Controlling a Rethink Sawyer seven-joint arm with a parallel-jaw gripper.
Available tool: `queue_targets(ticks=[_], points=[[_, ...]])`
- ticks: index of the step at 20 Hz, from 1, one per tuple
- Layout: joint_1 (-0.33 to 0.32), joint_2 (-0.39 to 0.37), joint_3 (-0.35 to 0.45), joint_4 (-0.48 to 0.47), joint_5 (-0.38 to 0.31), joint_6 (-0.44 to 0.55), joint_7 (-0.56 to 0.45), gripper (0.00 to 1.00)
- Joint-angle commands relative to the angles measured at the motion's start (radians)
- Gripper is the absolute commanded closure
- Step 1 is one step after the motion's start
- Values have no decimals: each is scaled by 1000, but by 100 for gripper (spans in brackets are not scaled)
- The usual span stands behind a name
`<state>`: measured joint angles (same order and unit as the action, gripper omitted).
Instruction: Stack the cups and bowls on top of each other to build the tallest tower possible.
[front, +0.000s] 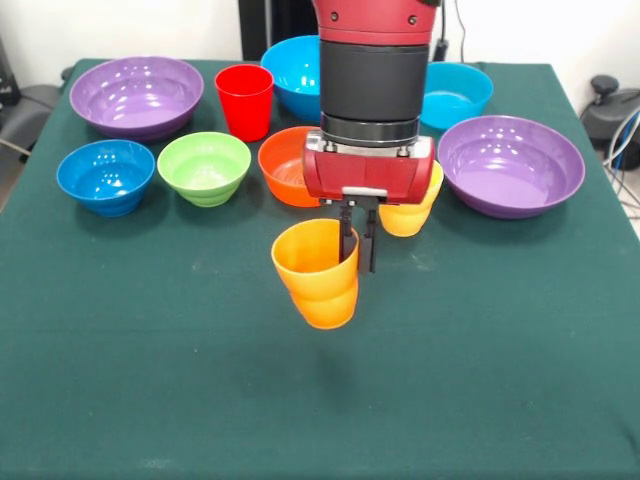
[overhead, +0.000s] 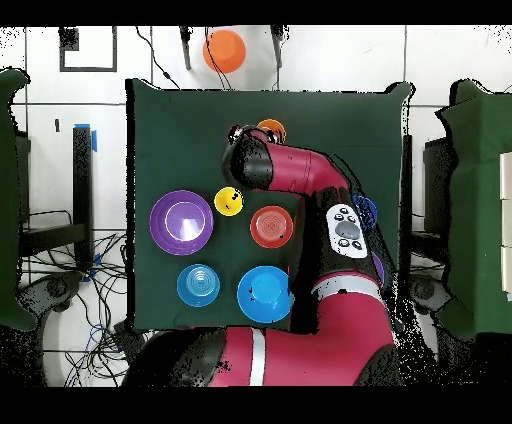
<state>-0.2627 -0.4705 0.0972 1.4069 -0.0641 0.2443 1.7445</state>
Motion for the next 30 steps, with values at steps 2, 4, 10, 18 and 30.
queue_targets(ticks=[2,4,10,18,30], points=[[41,24,54,44,2,24,123,100],[38,28,64,58,5,-1,134,100],[14,47,103,70,7,1,116,100],[-77,73,221,94,1,-15,67,100],[-108,82,261,102,9,18,85,100]])
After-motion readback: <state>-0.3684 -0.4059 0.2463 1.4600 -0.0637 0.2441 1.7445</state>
